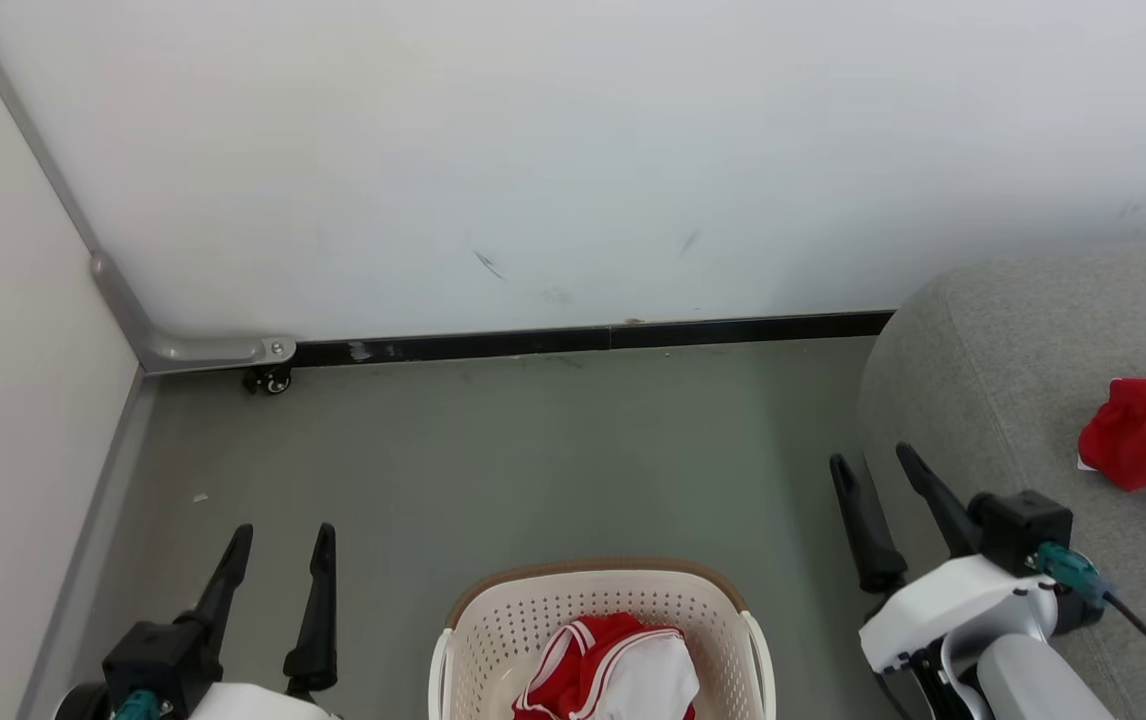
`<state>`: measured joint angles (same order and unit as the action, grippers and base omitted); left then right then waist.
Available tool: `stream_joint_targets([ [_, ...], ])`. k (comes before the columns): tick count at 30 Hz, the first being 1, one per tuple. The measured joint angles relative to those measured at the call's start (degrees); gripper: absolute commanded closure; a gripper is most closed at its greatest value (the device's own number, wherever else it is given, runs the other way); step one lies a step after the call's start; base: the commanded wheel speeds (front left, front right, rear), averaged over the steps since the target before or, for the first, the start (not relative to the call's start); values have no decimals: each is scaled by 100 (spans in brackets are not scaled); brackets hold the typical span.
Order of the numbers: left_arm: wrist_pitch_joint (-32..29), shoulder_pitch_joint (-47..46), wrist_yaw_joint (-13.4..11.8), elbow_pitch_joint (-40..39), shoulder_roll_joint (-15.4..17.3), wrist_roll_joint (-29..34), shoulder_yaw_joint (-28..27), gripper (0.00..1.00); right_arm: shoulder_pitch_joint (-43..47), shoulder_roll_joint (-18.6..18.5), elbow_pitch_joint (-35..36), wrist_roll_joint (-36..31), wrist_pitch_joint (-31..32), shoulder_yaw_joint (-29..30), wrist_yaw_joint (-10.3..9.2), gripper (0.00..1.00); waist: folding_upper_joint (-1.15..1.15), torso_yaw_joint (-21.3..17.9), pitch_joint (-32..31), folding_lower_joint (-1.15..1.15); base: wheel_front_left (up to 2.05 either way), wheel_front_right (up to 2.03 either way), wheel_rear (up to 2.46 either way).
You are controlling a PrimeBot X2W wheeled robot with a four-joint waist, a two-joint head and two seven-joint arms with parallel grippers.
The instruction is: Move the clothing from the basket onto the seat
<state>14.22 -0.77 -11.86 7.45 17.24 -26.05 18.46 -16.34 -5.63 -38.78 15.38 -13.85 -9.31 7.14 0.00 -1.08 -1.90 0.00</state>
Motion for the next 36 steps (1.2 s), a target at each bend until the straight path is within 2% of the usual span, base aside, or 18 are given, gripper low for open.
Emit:
stream_joint_targets([
  [17,0,460,-177,-31,-132,71,-237,0,877,216,508,-493,81,459,0,0,0,-102,-218,0,0,0,0],
  [36,0,518,-174,51,-82,374,-143,0,1265,269,1336,-722,430,531,0,0,0,-110,-145,0,0,0,0],
])
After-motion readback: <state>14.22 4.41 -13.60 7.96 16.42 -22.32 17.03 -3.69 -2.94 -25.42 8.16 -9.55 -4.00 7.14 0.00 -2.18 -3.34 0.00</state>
